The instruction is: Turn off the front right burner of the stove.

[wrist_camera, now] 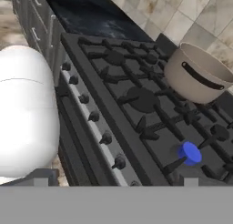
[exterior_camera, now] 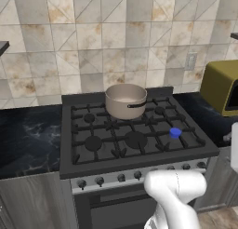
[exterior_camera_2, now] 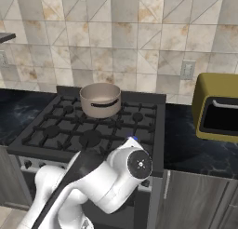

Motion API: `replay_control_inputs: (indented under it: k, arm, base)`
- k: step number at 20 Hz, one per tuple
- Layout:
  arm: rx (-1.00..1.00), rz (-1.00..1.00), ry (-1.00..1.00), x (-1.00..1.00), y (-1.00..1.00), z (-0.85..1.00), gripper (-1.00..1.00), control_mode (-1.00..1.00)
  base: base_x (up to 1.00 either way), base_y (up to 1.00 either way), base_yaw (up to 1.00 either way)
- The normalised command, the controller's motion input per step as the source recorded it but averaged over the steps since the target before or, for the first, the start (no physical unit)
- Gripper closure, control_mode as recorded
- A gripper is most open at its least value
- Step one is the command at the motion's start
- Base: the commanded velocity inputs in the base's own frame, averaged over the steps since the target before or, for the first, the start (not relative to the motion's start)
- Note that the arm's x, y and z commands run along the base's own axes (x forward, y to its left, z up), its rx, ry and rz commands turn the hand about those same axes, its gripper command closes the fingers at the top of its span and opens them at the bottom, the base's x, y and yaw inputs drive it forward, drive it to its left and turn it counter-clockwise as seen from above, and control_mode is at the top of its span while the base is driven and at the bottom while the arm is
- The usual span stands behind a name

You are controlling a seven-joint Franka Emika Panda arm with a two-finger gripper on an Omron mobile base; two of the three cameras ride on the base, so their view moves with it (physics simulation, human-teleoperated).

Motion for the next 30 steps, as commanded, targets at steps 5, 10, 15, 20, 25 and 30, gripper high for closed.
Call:
replay_control_inputs:
  k: [5, 10, 15, 20, 25, 30]
  arm:
    - [-0.03, 0.00, -0.22, -0.17, -0.15, -0.58, -1.00, -1.00]
    - [-0.02, 0.00, -0.27, -0.24, -0.10, -0.68, -1.00, -1.00]
    - [0.00, -0.03, -0.14, -0.01, -0.07, -0.70, -1.00, -1.00]
    - [0.03, -0.07, -0.10, 0.15, 0.00, -0.62, -1.00, -1.00]
    - [0.16, -0.05, -0.19, 0.00, -0.03, -0.44, -1.00, -1.00]
    - [0.06, -0.04, -0.16, 0.16, 0.00, -0.30, -1.00, -1.00]
  base:
    - [0.00, 0.00, 0.00]
    - [0.00, 0.00, 0.00]
    - [0.00, 0.00, 0.00]
    - [0.00, 0.00, 0.00]
    - [0.00, 0.00, 0.00]
    - [0.00, 0.00, 0.00]
